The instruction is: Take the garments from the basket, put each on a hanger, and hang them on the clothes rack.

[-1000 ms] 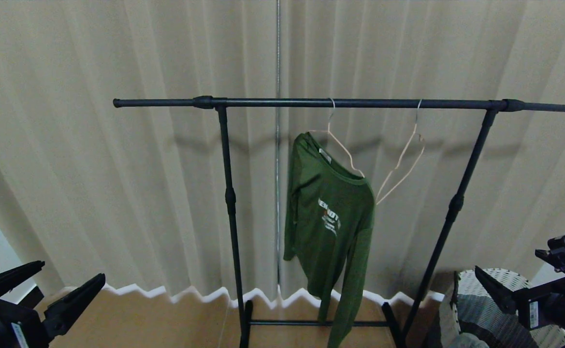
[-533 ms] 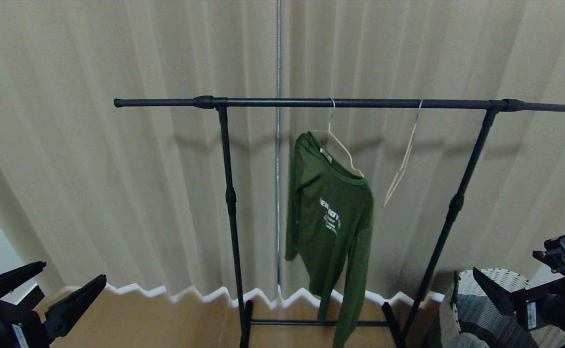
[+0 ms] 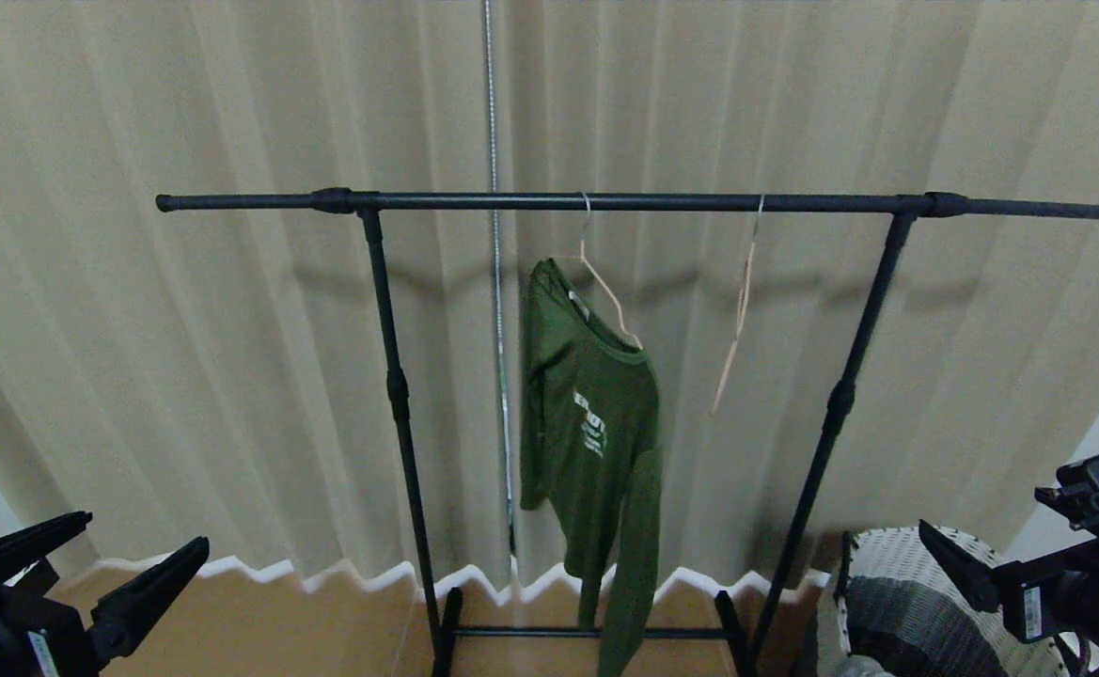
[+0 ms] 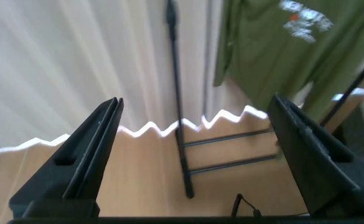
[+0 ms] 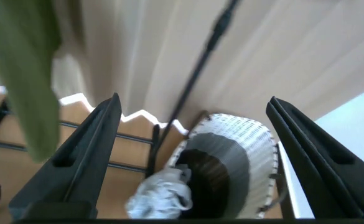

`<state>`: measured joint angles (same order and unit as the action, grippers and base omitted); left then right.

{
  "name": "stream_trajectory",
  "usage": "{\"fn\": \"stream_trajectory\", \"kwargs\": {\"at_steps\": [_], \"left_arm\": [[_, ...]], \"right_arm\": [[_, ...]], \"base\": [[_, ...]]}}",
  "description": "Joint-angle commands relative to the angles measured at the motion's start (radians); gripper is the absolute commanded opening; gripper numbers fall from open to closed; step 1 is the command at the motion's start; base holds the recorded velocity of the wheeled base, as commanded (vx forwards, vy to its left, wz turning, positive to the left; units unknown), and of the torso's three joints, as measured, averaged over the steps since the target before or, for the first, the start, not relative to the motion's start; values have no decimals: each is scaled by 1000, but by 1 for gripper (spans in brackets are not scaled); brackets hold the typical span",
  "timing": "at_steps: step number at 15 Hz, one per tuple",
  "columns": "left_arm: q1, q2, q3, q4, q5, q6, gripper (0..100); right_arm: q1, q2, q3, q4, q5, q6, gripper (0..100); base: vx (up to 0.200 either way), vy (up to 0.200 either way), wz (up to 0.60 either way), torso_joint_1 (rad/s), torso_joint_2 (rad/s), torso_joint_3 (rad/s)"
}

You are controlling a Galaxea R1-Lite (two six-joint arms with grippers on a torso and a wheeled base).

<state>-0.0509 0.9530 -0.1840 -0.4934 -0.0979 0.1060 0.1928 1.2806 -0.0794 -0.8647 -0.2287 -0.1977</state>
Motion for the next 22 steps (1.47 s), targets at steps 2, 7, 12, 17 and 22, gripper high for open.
{"fn": "stream_trajectory", "kwargs": {"at_steps": [2,7,12,17,22], "left_arm": [[0,-2,0,-1,1,0,100],[-1,3,0,-1,0,0,100],[-3,3,3,-1,0,0,100],[-1,3,3,-1,0,0,100],[-1,15,6,-1,0,0,100]], "right_arm": [[1,0,0,0,-4,0,100],[-36,-1,9,-2,-3,-2,100],[-49,-1,27,-7,0,-3,100],[-49,-1,27,-11,2,-3,100],[-49,3,27,-7,0,-5,100]], "base": [[0,-200,0,5,5,0],[0,-200,0,3,1,3],[0,0,0,0,0,0],[0,0,0,0,0,0],[0,0,0,-20,45,28]]}}
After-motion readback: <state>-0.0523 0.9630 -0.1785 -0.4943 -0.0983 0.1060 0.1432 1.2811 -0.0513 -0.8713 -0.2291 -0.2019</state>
